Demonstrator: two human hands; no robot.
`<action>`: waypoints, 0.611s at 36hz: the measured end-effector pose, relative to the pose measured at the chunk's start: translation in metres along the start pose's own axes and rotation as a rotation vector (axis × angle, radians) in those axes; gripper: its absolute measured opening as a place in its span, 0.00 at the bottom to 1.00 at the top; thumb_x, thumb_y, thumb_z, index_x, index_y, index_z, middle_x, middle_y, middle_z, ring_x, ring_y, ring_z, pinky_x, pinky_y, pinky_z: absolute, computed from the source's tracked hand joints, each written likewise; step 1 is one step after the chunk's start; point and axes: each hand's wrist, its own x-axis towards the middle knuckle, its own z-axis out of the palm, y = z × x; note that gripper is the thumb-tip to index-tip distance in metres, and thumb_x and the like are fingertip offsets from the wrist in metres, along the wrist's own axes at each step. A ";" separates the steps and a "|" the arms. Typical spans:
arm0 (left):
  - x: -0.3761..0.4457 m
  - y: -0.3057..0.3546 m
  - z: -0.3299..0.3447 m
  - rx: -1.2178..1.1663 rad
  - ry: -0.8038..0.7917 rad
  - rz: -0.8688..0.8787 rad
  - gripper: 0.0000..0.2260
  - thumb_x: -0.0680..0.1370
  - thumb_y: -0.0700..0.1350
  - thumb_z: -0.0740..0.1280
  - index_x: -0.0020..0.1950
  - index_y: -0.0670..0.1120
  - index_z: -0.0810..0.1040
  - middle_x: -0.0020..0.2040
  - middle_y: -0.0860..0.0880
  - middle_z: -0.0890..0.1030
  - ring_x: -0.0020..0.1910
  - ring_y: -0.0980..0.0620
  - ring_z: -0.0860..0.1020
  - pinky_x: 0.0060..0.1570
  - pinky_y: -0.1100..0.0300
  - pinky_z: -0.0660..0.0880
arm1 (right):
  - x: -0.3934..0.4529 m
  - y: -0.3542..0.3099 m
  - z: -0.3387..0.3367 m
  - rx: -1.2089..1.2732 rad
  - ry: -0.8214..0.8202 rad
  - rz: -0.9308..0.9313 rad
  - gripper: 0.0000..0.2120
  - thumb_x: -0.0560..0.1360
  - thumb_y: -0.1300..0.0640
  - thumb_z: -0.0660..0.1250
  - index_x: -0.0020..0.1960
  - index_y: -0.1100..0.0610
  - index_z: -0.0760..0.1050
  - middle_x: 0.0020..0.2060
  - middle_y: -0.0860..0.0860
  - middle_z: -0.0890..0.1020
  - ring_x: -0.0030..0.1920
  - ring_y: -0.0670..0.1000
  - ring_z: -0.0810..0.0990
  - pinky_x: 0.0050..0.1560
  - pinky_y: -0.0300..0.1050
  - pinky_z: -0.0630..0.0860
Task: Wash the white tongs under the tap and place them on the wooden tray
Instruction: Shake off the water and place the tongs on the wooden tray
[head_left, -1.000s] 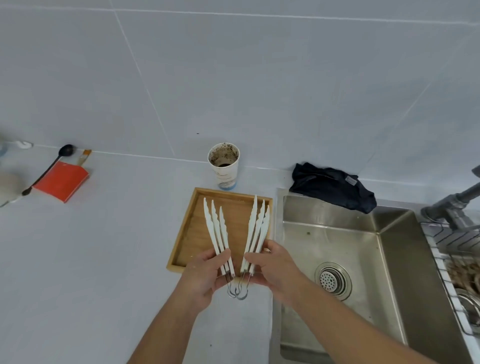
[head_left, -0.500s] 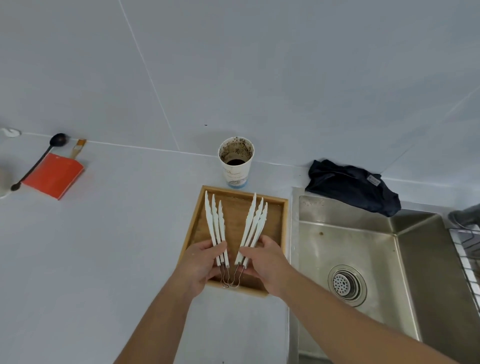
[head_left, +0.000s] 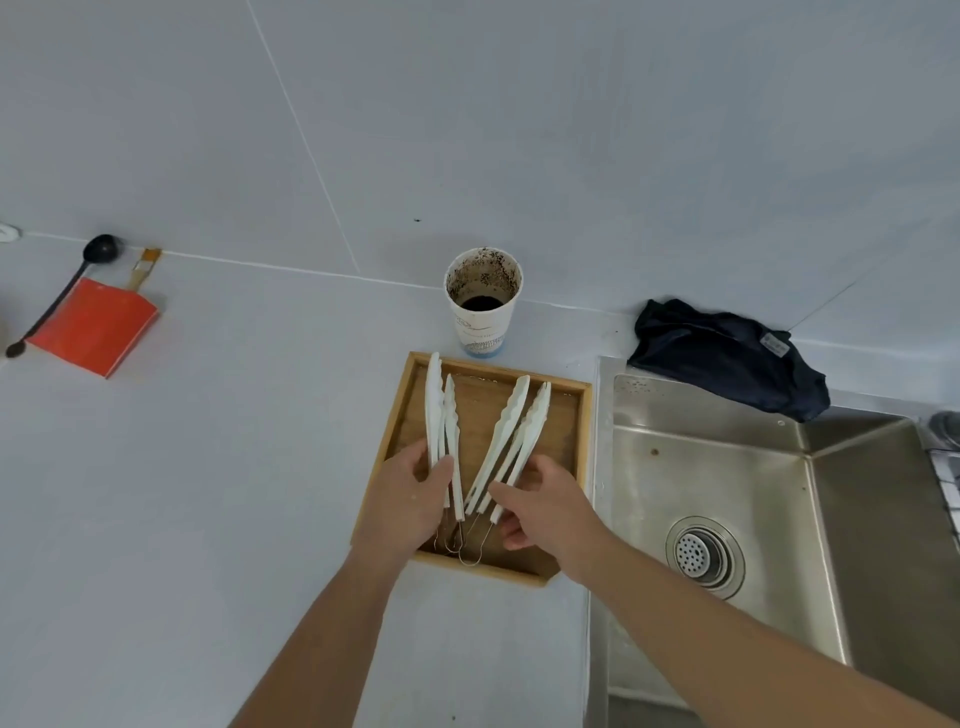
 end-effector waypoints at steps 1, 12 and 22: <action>-0.001 -0.001 0.000 0.019 0.008 0.003 0.12 0.83 0.51 0.61 0.63 0.50 0.78 0.42 0.54 0.82 0.36 0.55 0.82 0.31 0.67 0.78 | 0.000 0.001 0.000 0.016 -0.002 0.001 0.24 0.77 0.57 0.72 0.71 0.51 0.68 0.51 0.54 0.84 0.40 0.51 0.85 0.45 0.51 0.86; -0.001 0.001 -0.003 0.138 0.119 0.088 0.23 0.84 0.45 0.61 0.78 0.50 0.64 0.65 0.49 0.80 0.50 0.54 0.81 0.52 0.62 0.80 | -0.002 0.007 0.006 0.148 0.034 -0.019 0.41 0.76 0.66 0.71 0.79 0.44 0.55 0.51 0.55 0.83 0.49 0.52 0.85 0.50 0.53 0.85; 0.004 -0.004 -0.004 0.129 0.156 0.043 0.20 0.82 0.44 0.65 0.74 0.50 0.70 0.65 0.48 0.79 0.58 0.49 0.80 0.57 0.51 0.81 | 0.001 0.009 0.016 0.151 0.045 -0.035 0.40 0.76 0.63 0.71 0.79 0.43 0.54 0.52 0.52 0.82 0.48 0.50 0.85 0.47 0.47 0.85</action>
